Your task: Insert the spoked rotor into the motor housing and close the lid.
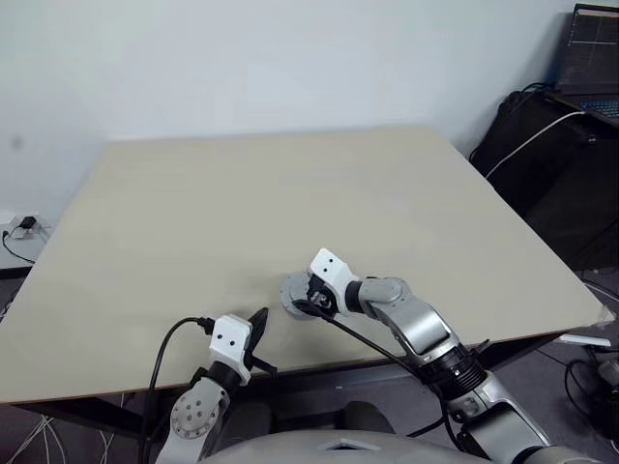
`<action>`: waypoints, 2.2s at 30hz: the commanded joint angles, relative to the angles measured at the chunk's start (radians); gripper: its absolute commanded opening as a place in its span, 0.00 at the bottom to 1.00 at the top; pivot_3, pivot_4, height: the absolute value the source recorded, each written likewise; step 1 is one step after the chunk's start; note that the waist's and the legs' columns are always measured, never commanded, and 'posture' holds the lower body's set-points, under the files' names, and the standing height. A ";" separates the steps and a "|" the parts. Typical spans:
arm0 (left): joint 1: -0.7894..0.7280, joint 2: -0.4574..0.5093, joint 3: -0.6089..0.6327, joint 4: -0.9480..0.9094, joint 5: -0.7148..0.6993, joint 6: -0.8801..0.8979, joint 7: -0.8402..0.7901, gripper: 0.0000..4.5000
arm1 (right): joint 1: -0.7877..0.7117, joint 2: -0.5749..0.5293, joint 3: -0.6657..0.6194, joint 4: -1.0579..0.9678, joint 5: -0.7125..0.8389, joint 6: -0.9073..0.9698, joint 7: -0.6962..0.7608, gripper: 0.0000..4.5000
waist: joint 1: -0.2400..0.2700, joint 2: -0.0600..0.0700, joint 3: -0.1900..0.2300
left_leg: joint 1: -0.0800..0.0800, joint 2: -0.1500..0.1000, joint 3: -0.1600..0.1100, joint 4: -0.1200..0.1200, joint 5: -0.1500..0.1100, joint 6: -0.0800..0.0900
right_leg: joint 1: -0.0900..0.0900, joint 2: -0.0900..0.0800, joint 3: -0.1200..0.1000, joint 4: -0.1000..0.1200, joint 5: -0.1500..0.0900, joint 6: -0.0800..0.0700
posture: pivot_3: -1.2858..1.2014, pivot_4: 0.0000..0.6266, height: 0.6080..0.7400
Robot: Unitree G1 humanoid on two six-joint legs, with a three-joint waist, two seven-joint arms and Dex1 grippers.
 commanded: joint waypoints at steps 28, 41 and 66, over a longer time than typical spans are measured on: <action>-0.037 -0.021 0.004 -0.158 -0.011 0.093 0.028 0.00 | -0.008 -0.020 0.017 0.053 -0.037 0.091 -0.043 0.73 | 0.003 0.001 -0.003 | 0.000 0.000 0.000 0.000 -0.001 -0.002 | 0.000 -0.005 -0.001 0.000 -0.003 0.004 | 0.52 0.00 1.00; -0.381 0.088 0.124 0.077 -0.192 0.344 -0.203 0.00 | -0.002 -0.014 0.024 0.036 -0.031 0.090 -0.053 0.73 | 0.002 0.002 -0.004 | 0.003 0.000 -0.001 0.000 0.000 0.000 | 0.004 0.002 -0.001 0.000 -0.001 0.002 | 0.52 0.00 1.00; -0.750 0.102 0.023 0.395 -0.235 0.629 -0.520 0.00 | 0.024 -0.019 0.018 -0.022 -0.024 0.114 -0.081 0.73 | 0.002 -0.001 -0.003 | 0.003 -0.001 -0.004 0.000 0.001 -0.001 | 0.005 0.004 0.000 -0.001 0.000 0.000 | 0.52 0.00 1.00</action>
